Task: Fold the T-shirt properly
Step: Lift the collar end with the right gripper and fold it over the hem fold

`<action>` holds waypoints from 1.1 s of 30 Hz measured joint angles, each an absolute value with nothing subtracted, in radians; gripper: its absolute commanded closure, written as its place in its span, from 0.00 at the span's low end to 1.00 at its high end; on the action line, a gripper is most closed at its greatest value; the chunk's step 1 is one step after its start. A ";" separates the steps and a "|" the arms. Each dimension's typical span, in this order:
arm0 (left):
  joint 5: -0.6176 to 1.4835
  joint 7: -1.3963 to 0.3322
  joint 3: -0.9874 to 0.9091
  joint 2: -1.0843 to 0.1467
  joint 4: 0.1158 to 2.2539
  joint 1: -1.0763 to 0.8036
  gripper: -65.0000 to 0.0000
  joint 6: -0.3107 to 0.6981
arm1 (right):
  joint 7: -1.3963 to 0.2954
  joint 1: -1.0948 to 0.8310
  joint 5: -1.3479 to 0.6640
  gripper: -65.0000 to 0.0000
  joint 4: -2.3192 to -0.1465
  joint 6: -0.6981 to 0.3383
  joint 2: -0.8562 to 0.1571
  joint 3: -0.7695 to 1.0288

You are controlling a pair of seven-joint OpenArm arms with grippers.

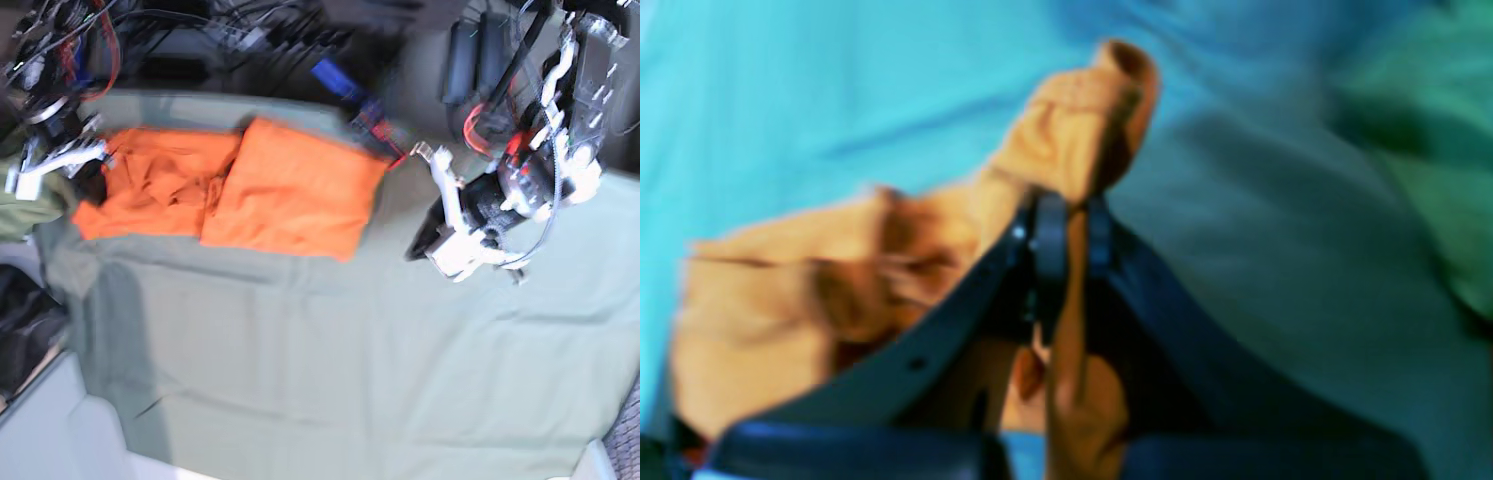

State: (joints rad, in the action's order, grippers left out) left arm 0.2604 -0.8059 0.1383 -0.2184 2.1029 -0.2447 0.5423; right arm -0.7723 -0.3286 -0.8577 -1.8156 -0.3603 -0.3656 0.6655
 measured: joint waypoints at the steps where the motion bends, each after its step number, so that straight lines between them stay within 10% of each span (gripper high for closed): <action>1: 0.260 -0.807 0.109 -0.233 2.098 -0.255 1.00 0.543 | -0.772 -0.328 -0.859 1.00 -1.861 -0.361 -0.337 0.654; 23: 0.323 -0.787 -0.041 -0.279 2.025 -0.324 1.00 0.554 | -0.696 -0.331 -0.450 1.00 -2.057 -0.362 -0.055 -0.004; 28: 0.359 -0.785 -0.041 -0.279 2.025 -0.324 1.00 0.588 | -0.688 -0.358 -0.448 0.41 -2.057 -0.361 -0.056 -0.035; 33: 0.381 -0.785 -0.041 -0.278 2.025 -0.321 1.00 0.613 | -0.687 -0.371 -0.484 0.35 -2.057 -0.362 -0.056 -0.083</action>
